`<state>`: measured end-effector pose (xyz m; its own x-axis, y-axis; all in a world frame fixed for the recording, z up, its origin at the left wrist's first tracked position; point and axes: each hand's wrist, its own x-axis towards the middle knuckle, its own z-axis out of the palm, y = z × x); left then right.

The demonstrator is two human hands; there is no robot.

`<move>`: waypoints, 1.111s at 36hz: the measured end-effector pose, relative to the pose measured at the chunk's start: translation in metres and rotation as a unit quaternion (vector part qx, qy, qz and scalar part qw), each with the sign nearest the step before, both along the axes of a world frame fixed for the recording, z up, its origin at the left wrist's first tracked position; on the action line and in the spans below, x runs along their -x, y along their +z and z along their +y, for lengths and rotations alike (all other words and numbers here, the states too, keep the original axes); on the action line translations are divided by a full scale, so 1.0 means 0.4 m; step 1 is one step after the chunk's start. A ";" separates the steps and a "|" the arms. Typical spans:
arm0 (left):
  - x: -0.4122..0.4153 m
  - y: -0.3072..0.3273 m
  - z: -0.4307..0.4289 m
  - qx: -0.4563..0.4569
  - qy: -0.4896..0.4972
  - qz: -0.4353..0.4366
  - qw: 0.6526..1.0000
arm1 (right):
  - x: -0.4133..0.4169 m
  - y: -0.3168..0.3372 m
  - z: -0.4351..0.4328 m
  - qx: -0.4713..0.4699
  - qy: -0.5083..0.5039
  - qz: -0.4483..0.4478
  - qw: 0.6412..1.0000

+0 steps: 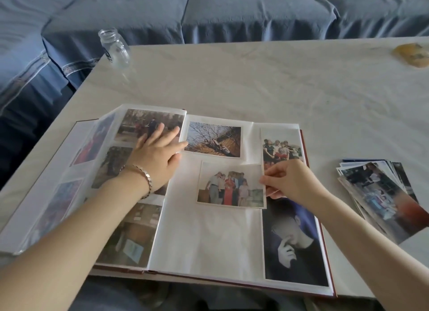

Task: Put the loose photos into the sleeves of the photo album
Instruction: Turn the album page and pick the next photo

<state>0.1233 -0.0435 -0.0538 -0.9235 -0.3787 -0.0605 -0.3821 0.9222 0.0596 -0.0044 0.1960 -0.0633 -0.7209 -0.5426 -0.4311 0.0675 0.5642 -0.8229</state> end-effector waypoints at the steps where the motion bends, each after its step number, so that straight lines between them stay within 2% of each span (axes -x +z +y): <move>1: -0.001 -0.013 -0.002 -0.020 0.003 0.003 1.000 | -0.002 -0.001 -0.004 0.002 -0.002 0.001 1.000; 5: -0.008 -0.034 0.001 -0.049 0.008 0.044 0.998 | -0.012 -0.001 -0.025 0.007 -0.005 -0.021 1.000; 9: -0.008 -0.045 -0.006 -0.056 0.013 0.075 0.995 | -0.023 0.003 -0.054 0.028 -0.032 -0.137 0.990; 13: -0.010 -0.048 -0.006 -0.079 0.019 0.094 0.992 | -0.022 0.010 -0.060 0.022 -0.030 -0.166 0.985; 18: -0.011 -0.049 -0.006 -0.085 0.022 0.095 0.992 | -0.027 0.022 -0.044 0.023 -0.071 -0.111 0.991; 23: -0.011 -0.048 -0.006 -0.082 0.025 0.098 0.991 | -0.048 0.018 -0.038 -0.025 -0.027 0.008 0.999; 27: -0.011 -0.045 -0.004 -0.086 0.027 0.103 0.991 | -0.067 0.009 -0.046 -0.054 -0.029 0.067 0.996; 40: -0.011 -0.050 -0.007 -0.080 0.018 0.104 0.991 | -0.080 0.000 -0.045 -0.026 -0.068 0.116 0.991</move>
